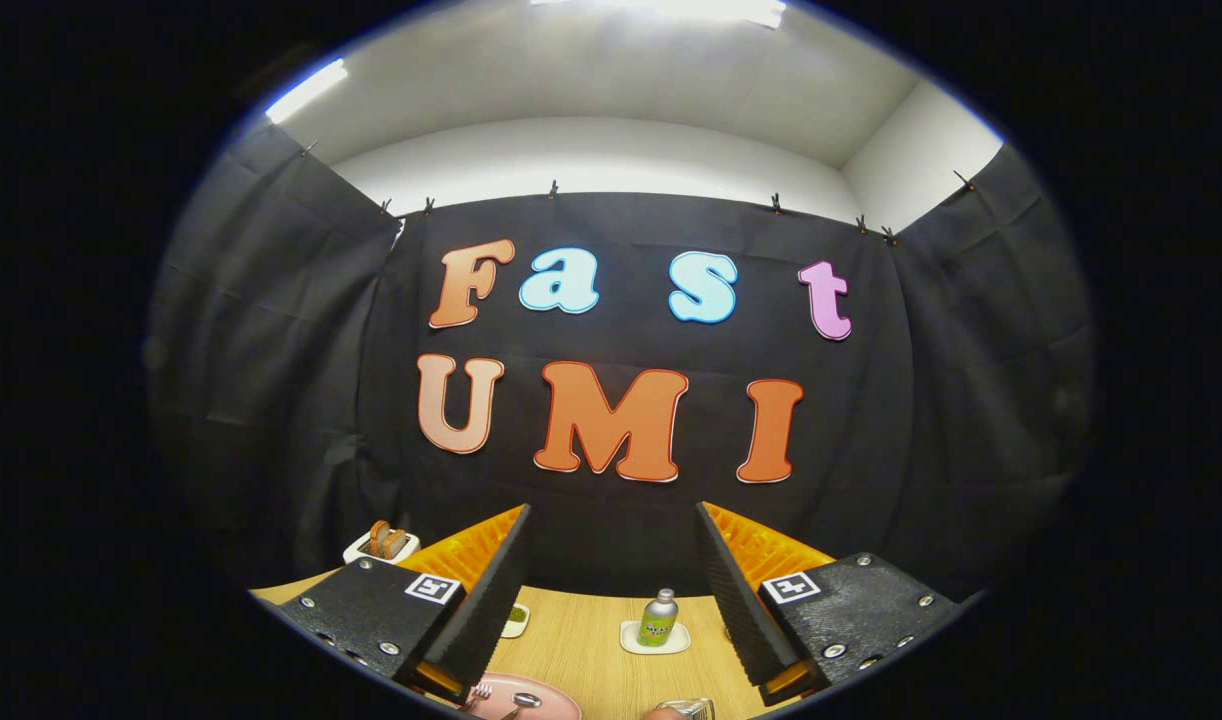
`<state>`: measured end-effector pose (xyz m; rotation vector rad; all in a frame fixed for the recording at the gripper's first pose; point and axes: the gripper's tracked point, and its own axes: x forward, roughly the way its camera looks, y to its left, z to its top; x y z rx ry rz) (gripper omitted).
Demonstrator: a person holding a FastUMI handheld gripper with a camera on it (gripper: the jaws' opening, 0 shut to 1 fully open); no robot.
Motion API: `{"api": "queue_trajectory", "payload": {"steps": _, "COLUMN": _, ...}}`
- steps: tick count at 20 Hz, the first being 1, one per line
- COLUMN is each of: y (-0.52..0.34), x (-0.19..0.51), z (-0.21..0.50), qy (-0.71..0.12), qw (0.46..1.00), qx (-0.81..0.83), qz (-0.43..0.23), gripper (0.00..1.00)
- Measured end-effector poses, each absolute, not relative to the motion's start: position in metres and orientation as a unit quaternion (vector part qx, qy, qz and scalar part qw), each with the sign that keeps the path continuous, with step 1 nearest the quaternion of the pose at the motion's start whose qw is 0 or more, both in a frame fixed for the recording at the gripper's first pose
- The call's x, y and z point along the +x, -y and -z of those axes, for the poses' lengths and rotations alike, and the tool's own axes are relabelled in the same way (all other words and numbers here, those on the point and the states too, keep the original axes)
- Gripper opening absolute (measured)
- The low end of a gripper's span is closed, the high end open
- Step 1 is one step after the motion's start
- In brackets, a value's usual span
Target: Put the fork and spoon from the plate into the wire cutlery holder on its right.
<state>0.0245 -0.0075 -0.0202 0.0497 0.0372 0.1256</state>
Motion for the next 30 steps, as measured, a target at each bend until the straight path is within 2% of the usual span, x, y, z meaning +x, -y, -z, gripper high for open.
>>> {"api": "queue_trajectory", "payload": {"steps": 16, "y": -0.005, "x": 0.024, "z": 0.032, "qy": -0.032, "qw": 0.995, "qx": 0.025, "qz": -0.091, "gripper": 0.94}}
{"api": "queue_trajectory", "payload": {"steps": 30, "y": -0.026, "x": 0.008, "z": 0.089, "qy": -0.106, "qw": 0.988, "qx": 0.026, "qz": -0.111, "gripper": 0.94}}
